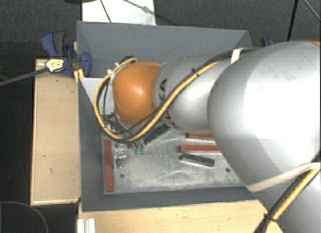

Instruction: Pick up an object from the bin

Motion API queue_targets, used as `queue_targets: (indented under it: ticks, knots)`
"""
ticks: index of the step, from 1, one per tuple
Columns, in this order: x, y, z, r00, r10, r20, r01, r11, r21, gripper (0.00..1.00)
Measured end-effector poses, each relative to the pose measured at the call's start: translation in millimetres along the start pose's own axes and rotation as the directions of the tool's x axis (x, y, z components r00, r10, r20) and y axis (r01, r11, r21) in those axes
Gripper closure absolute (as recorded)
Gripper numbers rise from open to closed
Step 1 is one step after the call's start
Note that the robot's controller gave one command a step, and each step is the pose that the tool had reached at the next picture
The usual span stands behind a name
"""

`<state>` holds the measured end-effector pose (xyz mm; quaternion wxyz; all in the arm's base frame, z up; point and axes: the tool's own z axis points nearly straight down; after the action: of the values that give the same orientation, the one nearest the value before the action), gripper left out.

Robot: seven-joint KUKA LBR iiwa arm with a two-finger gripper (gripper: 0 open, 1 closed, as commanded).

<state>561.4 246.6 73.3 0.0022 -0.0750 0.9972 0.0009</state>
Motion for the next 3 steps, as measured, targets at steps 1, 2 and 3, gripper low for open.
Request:
queue_targets:
  ticks: [1, 2, 3]
  knots:
    - [-21.4, -5.5, 2.0, 0.935, -0.356, 0.002, 0.356, 0.935, -0.001, 1.00]
    - [-21.4, -5.5, 2.0, 0.935, -0.353, 0.001, 0.353, 0.935, -0.001, 1.00]
    - [-11.3, -15.9, -62.2, 0.921, -0.391, -0.006, 0.391, 0.921, -0.001, 1.00]
